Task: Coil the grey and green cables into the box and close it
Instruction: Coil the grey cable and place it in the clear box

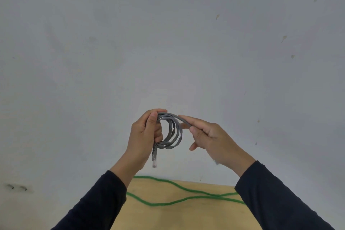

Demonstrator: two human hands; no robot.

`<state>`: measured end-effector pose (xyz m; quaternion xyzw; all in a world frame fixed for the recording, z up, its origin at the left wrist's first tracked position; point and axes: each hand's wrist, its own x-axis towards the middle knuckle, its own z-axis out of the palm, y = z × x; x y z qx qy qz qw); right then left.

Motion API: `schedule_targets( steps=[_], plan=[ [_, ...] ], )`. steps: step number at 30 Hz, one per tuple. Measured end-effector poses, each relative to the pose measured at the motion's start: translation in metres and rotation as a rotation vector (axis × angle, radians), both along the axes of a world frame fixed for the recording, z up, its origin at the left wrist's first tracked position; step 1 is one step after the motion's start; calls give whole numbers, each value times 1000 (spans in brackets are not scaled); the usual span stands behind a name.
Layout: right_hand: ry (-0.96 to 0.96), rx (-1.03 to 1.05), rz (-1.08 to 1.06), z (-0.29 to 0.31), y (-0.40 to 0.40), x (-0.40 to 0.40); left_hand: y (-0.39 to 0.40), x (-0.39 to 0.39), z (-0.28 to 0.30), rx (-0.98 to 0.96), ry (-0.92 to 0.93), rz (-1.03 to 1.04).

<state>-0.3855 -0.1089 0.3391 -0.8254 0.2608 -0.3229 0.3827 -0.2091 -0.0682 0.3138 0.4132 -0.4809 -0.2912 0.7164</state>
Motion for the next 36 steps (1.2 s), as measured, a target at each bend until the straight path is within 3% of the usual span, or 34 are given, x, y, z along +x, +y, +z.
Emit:
schedule_targets(
  steps=[6, 8, 11, 14, 18, 22, 26, 30, 36],
  plan=[
    [138, -202, -134, -5, -3, -12, 2, 12, -2, 35, 168, -113],
    [51, -213, -220, -6, -7, -11, 3, 10, -5, 56, 247, -186],
    [-208, -49, -293, -10, -10, -2, 4, -2, -7, 84, 327, -265],
    [-397, 179, -280, -17, -8, 12, 3, -15, -11, 74, 236, -233],
    [-544, 462, -216, -18, -5, 22, -1, -14, -16, 70, 107, -128],
    [-645, 723, -122, -16, -6, 24, 0, -14, -21, 59, 103, -137],
    [-579, 860, -63, -14, -6, 25, 2, -14, -25, 75, 161, -148],
    [-406, 781, -94, -12, -8, 20, 6, -13, -27, 78, 152, -146],
    [-487, 715, -63, -11, -7, 21, 2, -11, -22, 71, 162, -145]
  ],
)
